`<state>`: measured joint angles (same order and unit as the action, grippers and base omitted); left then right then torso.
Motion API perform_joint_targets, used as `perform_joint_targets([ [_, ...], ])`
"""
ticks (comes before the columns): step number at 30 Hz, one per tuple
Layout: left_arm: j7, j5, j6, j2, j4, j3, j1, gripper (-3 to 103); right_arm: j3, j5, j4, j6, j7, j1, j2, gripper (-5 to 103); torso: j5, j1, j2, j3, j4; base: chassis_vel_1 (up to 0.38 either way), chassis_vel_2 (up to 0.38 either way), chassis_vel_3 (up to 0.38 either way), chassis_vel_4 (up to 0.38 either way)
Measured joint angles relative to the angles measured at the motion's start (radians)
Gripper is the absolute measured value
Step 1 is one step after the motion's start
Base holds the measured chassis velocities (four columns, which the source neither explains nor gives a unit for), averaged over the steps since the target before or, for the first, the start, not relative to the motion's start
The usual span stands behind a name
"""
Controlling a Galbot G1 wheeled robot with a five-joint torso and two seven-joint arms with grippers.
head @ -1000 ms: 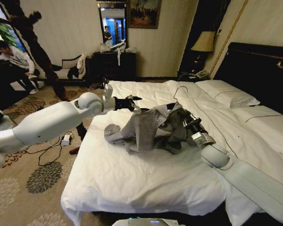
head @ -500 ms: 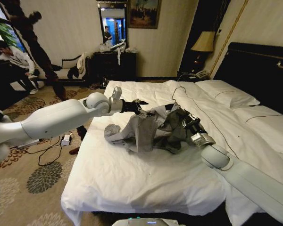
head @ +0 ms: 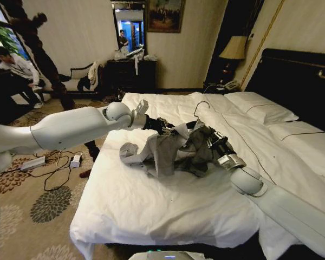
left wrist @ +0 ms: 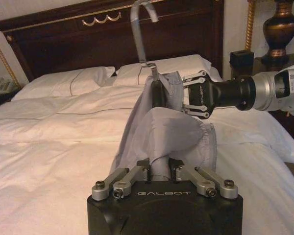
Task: Pick up the clothes from the bed and hang them on the clothes hanger.
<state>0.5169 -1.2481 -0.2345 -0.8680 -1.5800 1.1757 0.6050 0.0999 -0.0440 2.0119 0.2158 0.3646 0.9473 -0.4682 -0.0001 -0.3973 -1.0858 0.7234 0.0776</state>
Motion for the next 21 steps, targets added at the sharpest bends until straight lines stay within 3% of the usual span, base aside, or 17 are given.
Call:
perform_joint_targets([
  [3, 0.002, -0.008, -0.001, 0.0, -0.001, 0.0, 0.0, 17, 0.0, 0.0, 0.001, -0.001, -0.001, -0.003, 0.001, 19, 0.0, 0.0, 0.0, 0.0, 0.0001, 0.0, 0.0, 0.0, 0.0],
  [15, -0.016, -0.106, -0.013, 0.028, -0.056, -0.017, -0.03, 17, 0.007, 0.015, 0.006, -0.049, -0.011, -0.003, 0.013, 19, 0.0002, 0.0, 0.0, 0.0, 0.0003, 0.0, 0.0, 0.0, 0.0],
  [21, -0.024, -0.108, -0.014, 0.042, -0.068, -0.043, -0.049, 17, 0.008, 0.024, 0.013, -0.051, -0.001, -0.002, 0.014, 19, 0.0002, 0.0, 0.0, 0.0, 0.0002, 0.0, 0.0, 0.0, 0.0],
])
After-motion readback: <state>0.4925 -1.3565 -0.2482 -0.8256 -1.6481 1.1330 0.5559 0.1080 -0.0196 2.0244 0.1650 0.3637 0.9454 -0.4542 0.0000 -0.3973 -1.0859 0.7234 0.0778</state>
